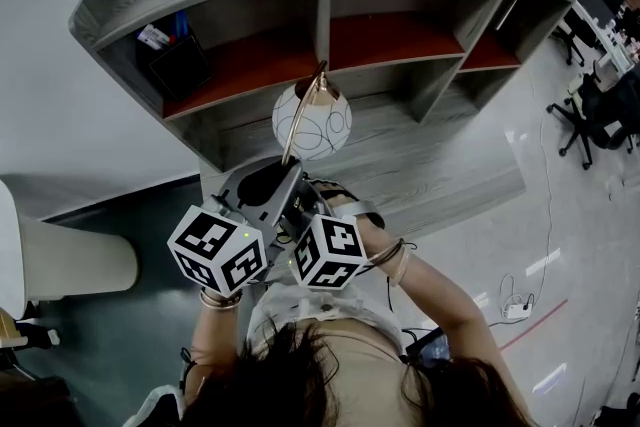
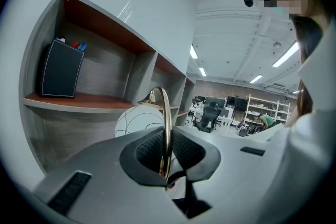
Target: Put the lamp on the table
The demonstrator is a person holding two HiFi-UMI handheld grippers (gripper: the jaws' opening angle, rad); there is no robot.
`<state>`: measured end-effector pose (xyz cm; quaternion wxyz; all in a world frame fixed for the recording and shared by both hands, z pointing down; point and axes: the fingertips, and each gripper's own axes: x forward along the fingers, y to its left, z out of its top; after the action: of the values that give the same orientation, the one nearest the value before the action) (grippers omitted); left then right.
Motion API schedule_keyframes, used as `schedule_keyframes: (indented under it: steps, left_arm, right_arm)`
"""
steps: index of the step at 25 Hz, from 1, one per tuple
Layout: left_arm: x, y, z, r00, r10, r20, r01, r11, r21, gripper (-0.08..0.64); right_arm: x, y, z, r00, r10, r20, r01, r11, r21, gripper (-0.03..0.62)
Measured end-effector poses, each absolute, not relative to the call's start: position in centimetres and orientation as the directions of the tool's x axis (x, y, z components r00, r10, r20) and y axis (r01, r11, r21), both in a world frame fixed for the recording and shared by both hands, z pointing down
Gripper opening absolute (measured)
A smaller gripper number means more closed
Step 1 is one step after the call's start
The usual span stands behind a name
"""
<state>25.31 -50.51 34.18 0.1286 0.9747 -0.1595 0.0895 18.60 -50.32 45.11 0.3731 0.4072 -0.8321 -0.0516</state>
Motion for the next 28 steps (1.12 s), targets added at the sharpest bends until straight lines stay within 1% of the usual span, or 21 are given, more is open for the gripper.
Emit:
schedule_keyframes:
  steps: [22, 28]
  left_arm:
    - [25.0, -51.5, 35.8, 0.933, -0.272, 0.234, -0.320, -0.927, 0.198, 0.037]
    - [24.0, -51.5, 35.9, 0.937, -0.276, 0.213, -0.319, -0.926, 0.204, 0.037]
  right_arm:
    - [18.0, -51.4, 46.6, -0.397, -0.703, 0.590, -0.643, 0.672, 0.368, 0.054]
    - [17.3, -51.3, 46.8, -0.410, -0.699, 0.586, -0.638, 0.679, 0.364, 0.054]
